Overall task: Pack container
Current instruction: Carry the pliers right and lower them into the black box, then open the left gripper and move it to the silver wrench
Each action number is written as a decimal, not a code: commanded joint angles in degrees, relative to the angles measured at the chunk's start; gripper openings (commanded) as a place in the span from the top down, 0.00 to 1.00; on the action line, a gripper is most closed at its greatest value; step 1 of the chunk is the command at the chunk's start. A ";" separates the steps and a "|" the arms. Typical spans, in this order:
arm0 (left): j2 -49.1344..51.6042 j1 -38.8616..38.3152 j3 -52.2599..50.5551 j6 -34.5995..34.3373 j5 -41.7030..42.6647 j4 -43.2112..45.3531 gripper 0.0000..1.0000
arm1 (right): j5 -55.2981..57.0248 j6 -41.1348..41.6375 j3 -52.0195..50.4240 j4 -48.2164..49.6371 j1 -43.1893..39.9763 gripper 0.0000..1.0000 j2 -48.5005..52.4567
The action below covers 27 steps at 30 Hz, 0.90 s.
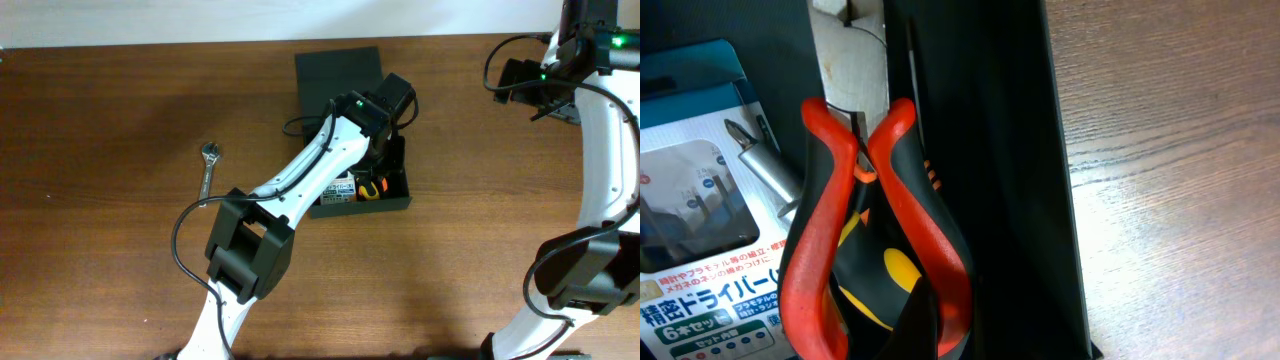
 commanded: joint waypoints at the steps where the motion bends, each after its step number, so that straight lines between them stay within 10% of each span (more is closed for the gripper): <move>1: 0.15 -0.59 0.48 -3.10 1.05 -0.22 0.98 | -0.31 0.48 0.22 0.22 0.31 0.01 0.11; 3: 0.15 -0.63 0.48 -3.58 1.40 -0.26 0.92 | -0.31 0.48 0.22 0.20 0.31 0.01 0.11; 6: 0.15 -0.63 0.48 -3.56 2.43 -0.48 0.50 | -0.31 0.48 0.22 0.22 0.31 0.01 0.11; 9: 0.15 -0.57 0.48 -3.56 4.04 -0.85 0.30 | -0.31 0.48 0.22 0.22 0.31 0.01 0.11; 14: -0.90 1.66 3.06 -0.61 4.00 -3.76 0.74 | -0.31 0.46 0.22 0.22 0.31 0.01 0.11; 27: -4.61 24.39 20.52 21.94 -18.08 -32.11 0.45 | -0.33 0.48 0.22 0.22 0.31 0.01 0.11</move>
